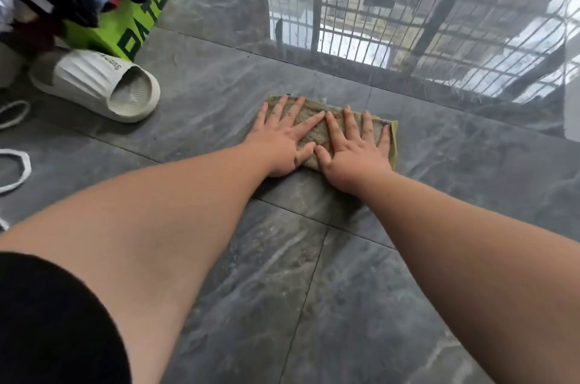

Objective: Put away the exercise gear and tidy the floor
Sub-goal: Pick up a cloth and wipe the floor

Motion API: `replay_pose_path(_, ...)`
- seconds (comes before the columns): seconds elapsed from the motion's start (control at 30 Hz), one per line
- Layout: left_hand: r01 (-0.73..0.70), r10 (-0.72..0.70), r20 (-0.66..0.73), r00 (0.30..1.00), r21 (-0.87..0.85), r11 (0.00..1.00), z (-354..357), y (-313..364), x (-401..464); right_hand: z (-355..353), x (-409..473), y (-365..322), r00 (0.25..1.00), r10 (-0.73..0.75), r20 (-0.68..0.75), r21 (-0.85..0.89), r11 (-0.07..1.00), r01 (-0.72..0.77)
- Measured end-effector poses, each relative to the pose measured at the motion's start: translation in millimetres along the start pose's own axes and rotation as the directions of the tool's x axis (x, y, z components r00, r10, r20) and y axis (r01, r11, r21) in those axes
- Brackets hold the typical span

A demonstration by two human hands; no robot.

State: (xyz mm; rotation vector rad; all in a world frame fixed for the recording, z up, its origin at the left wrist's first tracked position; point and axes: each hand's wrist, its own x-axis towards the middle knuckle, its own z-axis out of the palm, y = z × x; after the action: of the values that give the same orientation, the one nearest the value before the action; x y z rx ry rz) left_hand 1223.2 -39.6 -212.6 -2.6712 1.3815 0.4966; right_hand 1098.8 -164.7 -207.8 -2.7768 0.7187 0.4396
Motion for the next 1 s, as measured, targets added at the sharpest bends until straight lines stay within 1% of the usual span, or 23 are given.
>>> replay_pose_path(0.17,0.008,-0.008,0.027,1.000,0.024,1.000,1,1,3,0,1,1,1.000,-0.001,0.008,-0.004,1.000,0.001)
replay_pose_path(0.27,0.063,-0.062,0.060,0.996,-0.010,0.998,-1,11,-3,0,-4,-4,1.000,0.011,0.014,0.019,1.000,-0.011)
replay_pose_path(0.33,0.077,-0.075,0.083,0.994,-0.031,0.997,3,23,-19,6,-22,-8,1.000,0.003,-0.004,0.039,0.999,-0.003)
replay_pose_path(0.47,0.009,-0.007,0.135,0.991,-0.015,1.000,27,46,-97,36,-108,-14,0.999,-0.036,0.015,0.064,0.997,0.035)
replay_pose_path(0.63,0.022,-0.024,0.208,0.978,0.011,1.000,67,102,-226,76,-239,-16,0.994,-0.082,0.075,0.069,0.995,0.076)
replay_pose_path(0.67,0.022,-0.022,0.200,0.980,0.000,1.000,79,112,-250,85,-264,-16,0.994,-0.097,0.059,0.082,0.992,0.092)
replay_pose_path(0.77,0.027,-0.024,0.099,0.995,-0.029,0.999,112,139,-320,111,-336,-11,0.990,-0.128,0.056,0.102,0.987,0.122)
replay_pose_path(0.87,0.060,-0.059,0.063,0.996,-0.020,0.998,139,173,-377,133,-395,0,0.985,-0.163,0.050,0.132,0.979,0.155)
replay_pose_path(0.93,0.101,-0.100,0.032,0.994,-0.011,0.995,148,200,-397,141,-419,16,0.983,-0.181,0.025,0.124,0.976,0.177)
replay_pose_path(1.0,0.140,-0.140,0.013,0.990,-0.025,0.990,148,226,-394,145,-429,41,0.983,-0.182,-0.005,0.107,0.978,0.182)
